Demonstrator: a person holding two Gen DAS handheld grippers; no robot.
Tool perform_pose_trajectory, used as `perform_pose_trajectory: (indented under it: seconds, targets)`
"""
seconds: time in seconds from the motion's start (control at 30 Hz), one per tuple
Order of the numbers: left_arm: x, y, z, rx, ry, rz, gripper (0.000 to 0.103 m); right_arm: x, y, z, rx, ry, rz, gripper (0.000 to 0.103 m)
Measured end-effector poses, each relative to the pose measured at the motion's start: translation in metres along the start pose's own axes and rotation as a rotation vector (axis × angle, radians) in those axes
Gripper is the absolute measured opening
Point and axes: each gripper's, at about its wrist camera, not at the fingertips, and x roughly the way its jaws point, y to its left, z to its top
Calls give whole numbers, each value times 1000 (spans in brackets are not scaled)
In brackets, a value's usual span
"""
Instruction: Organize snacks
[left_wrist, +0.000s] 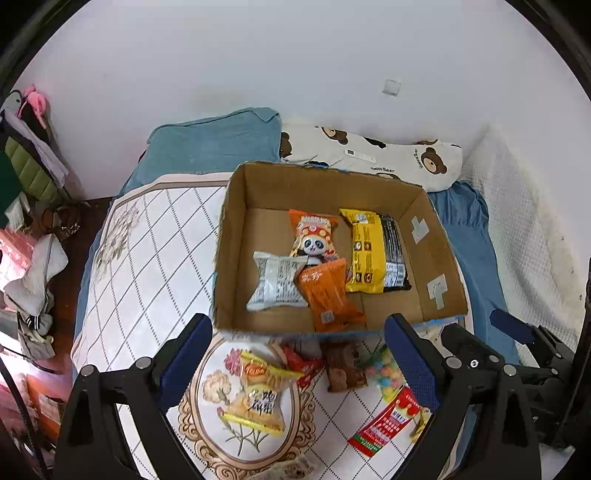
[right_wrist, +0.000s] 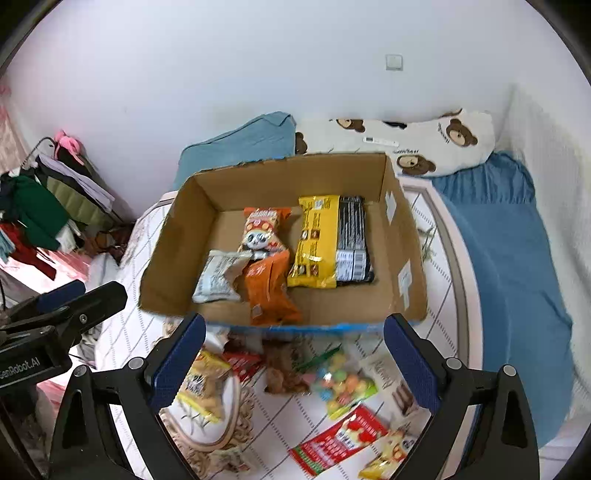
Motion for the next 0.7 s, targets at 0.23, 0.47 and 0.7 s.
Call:
perform_pose_trajectory:
  seconds: [0.23, 0.47, 0.7]
  targets:
    - [31, -4, -81, 145, 127, 98, 95, 26, -27, -62, 91, 134, 55, 99]
    - [99, -16, -185, 367, 398, 153, 95, 67, -66, -140, 250, 292, 95, 83]
    - [151, -38, -251, 585, 553, 141, 81, 100, -82, -182, 340, 379, 71, 81]
